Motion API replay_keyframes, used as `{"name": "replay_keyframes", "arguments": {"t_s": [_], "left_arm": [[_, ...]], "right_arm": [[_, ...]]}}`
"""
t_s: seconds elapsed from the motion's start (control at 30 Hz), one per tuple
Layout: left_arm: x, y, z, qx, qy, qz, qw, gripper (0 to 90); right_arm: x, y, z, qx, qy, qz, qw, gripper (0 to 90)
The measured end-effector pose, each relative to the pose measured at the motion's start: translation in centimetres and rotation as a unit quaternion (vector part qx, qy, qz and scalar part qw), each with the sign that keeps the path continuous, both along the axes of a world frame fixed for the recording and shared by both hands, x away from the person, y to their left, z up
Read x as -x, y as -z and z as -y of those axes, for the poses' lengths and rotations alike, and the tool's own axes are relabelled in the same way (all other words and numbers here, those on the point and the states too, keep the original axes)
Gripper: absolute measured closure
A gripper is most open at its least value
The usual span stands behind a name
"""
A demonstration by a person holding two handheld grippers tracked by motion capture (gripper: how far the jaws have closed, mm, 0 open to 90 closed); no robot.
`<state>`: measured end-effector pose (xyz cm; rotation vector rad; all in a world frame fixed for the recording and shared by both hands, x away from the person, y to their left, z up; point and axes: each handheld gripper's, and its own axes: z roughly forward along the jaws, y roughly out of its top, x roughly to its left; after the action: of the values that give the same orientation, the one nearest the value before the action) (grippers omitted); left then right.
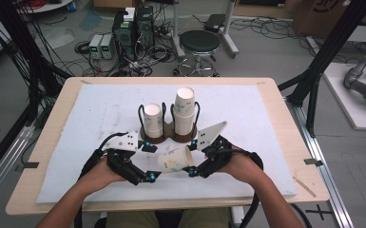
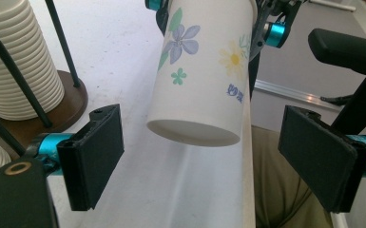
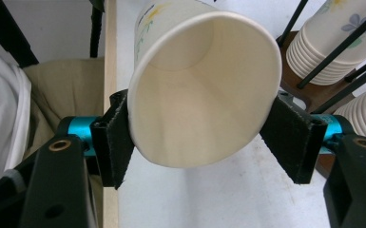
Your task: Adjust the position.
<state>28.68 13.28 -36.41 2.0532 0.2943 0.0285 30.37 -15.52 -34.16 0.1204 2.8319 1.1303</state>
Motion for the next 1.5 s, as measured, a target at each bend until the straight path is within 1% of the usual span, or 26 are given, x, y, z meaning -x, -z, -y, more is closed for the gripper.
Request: {"name": "replay_keyframes", "arguments": {"t_s": [0.1,0.2,0.3,0.33,0.37,0.4,0.47,0.57,0.73,0.77,0.83,0.9,1.0,1.13,1.23,1.27,1.33,1.4,1.43,1.47,1.5], "left_arm": [[-0.1,-0.1,0.2,-0.011,-0.001,0.001,0.9999,15.5],[-0.1,-0.2,0.4,-0.024,0.003,0.003,0.9997,15.7],[-0.2,-0.3,0.6,-0.032,0.008,0.002,0.9995,16.1],[-0.2,-0.3,0.6,-0.031,0.008,0.001,0.9995,16.1],[-0.2,-0.4,0.7,-0.034,0.010,0.001,0.9994,16.1],[-0.2,-0.4,0.7,-0.034,0.010,0.001,0.9994,16.1],[-0.2,-0.4,0.8,-0.036,0.009,0.000,0.9993,16.2],[-0.3,-0.5,1.0,-0.047,0.012,0.000,0.9988,16.5],[-0.3,-0.6,1.4,-0.060,0.017,-0.001,0.9981,17.0],[-0.4,-0.6,1.4,-0.066,0.019,-0.002,0.9977,17.0],[-0.4,-0.6,1.6,-0.073,0.021,0.000,0.9971,17.3],[-0.4,-0.7,1.8,-0.082,0.022,0.000,0.9964,17.4],[-0.5,-0.7,2.0,-0.087,0.023,0.001,0.9959,17.6],[-0.6,-0.7,2.3,-0.096,0.025,0.001,0.9951,18.0],[-0.7,-0.7,2.6,-0.100,0.026,-0.001,0.9946,18.5],[-0.7,-0.7,2.6,-0.104,0.027,-0.002,0.9942,18.7],[-0.8,-0.6,2.8,-0.104,0.026,-0.004,0.9942,19.2],[-0.8,-0.6,2.9,-0.105,0.028,-0.003,0.9940,19.3],[-0.8,-0.5,2.9,-0.104,0.026,-0.005,0.9942,19.9],[-0.8,-0.5,3.0,-0.105,0.027,-0.006,0.9941,19.9],[-0.8,-0.5,3.0,-0.106,0.028,-0.006,0.9939,21.0]], "right_arm": [[0.1,-0.4,-0.4,0.013,-0.005,0.007,0.9999,31.7],[0.1,-0.8,-0.8,0.034,-0.013,0.015,0.9992,31.7],[0.1,-1.2,-1.1,0.049,-0.025,0.021,0.9982,31.7],[0.1,-1.3,-1.3,0.055,-0.027,0.024,0.9978,31.7],[0.1,-1.4,-1.4,0.061,-0.029,0.027,0.9974,31.7],[0.1,-1.4,-1.4,0.061,-0.029,0.027,0.9974,31.7],[0.2,-1.7,-1.7,0.072,-0.031,0.029,0.9965,31.7],[0.2,-1.9,-2.1,0.085,-0.035,0.034,0.9952,31.7],[0.1,-2.3,-3.0,0.110,-0.046,0.041,0.9919,31.7],[0.1,-2.4,-3.1,0.115,-0.049,0.046,0.9911,31.7],[0.2,-2.6,-3.5,0.125,-0.049,0.048,0.9898,31.6],[0.2,-2.7,-3.7,0.129,-0.052,0.047,0.9891,31.6],[0.1,-2.8,-4.1,0.143,-0.053,0.049,0.9872,31.6],[0.1,-3.0,-4.6,0.171,-0.057,0.057,0.9819,31.5],[0.1,-3.3,-5.0,0.180,-0.062,0.056,0.9801,31.5],[0.1,-3.4,-5.1,0.185,-0.063,0.058,0.9790,31.5],[0.2,-3.5,-5.6,0.206,-0.065,0.067,0.9740,31.4],[0.1,-3.5,-5.7,0.206,-0.069,0.069,0.9737,31.4],[0.2,-3.5,-5.7,0.203,-0.067,0.069,0.9745,31.3],[0.1,-3.5,-5.8,0.204,-0.068,0.068,0.9743,31.3],[0.1,-3.4,-5.9,0.208,-0.069,0.067,0.9734,31.3]]}}
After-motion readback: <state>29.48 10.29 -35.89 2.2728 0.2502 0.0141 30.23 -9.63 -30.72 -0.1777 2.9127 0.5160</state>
